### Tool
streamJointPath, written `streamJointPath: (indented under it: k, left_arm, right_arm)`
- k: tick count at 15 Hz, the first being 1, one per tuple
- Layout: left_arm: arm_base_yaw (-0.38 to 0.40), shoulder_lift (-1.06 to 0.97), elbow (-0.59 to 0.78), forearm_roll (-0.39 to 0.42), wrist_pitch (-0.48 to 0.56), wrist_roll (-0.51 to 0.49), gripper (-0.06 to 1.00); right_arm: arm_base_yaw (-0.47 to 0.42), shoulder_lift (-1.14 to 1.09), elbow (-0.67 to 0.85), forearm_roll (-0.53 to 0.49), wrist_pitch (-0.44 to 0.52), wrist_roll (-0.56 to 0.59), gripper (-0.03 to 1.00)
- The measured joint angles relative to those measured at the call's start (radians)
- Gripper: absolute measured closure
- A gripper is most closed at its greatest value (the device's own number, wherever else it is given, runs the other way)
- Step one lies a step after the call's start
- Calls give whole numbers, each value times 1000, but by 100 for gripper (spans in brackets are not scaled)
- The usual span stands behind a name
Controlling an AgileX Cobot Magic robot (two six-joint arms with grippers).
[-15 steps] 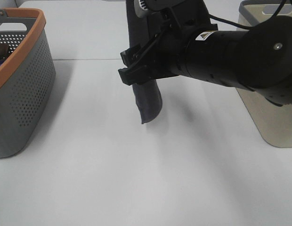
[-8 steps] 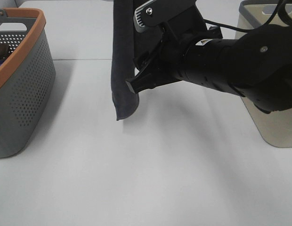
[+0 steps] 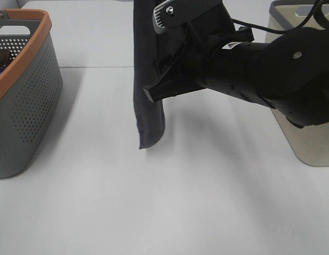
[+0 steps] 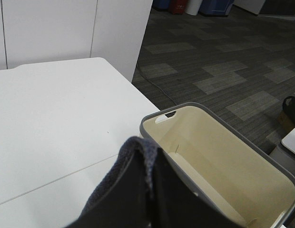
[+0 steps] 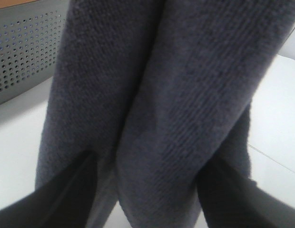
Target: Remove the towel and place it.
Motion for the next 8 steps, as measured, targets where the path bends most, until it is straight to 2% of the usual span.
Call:
streamJointPath:
  k: [3,6,8]
  left_arm:
    - [0,0,0,-37,0,0,94]
    - [0,0,0,-43,0,1,94]
    - [0,0,0,-50,0,1,94]
  right_arm:
    - [0,0,0,2,-5,-15,42]
    - [0,0,0,12,-53,-38,44]
    - [0,0,0,48,-60,-71,49]
